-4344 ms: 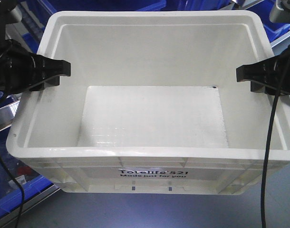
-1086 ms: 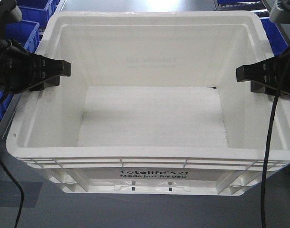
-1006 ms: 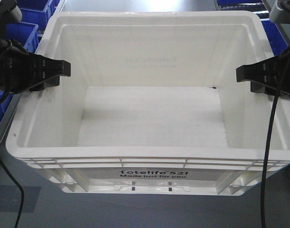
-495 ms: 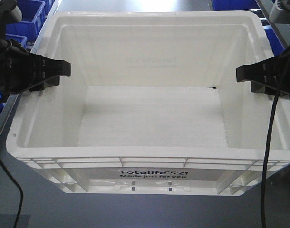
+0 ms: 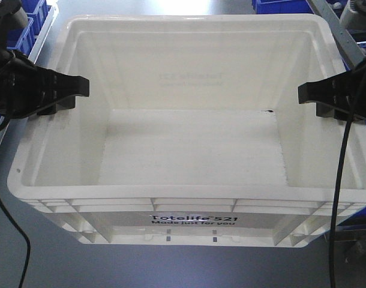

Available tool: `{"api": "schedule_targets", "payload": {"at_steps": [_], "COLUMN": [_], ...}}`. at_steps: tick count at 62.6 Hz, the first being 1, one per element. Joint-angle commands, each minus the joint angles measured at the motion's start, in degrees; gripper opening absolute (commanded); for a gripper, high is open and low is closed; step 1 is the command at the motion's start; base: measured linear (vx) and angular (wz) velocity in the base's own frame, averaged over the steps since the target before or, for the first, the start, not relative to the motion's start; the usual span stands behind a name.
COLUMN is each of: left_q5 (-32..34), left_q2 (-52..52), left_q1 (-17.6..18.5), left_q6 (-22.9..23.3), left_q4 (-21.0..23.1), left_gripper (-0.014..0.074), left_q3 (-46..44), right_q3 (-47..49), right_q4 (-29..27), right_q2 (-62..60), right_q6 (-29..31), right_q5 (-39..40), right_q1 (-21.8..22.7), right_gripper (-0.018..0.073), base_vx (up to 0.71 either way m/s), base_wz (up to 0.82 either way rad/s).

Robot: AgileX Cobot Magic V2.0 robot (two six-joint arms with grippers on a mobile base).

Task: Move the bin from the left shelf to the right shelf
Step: 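Keep holding the crate with both grippers while driving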

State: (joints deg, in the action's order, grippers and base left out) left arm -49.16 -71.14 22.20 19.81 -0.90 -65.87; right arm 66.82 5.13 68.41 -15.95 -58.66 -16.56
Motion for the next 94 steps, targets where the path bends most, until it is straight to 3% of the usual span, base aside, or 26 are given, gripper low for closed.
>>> {"api": "schedule_targets", "payload": {"at_steps": [1,94], "left_q5": [4.8,4.8], "left_q2": [2.7,2.7], "left_q1": [-0.1,-0.1], "left_q6": [-1.0,-1.0], "left_q4": [-1.7,-1.7], "left_gripper": [0.0073,0.0073], "left_q3": [-2.2,-2.2], "right_q3": [2.1,2.1], "right_q4": [4.9,4.9], "right_q2": [-2.1,-2.1], "right_q6": [0.3,0.3], "right_q5": [5.1,5.1], "right_q1": [0.7,0.7], "right_gripper": [0.0001,0.0001], "base_vx": [0.33,0.34], "base_wz": [-0.07,-0.02]}}
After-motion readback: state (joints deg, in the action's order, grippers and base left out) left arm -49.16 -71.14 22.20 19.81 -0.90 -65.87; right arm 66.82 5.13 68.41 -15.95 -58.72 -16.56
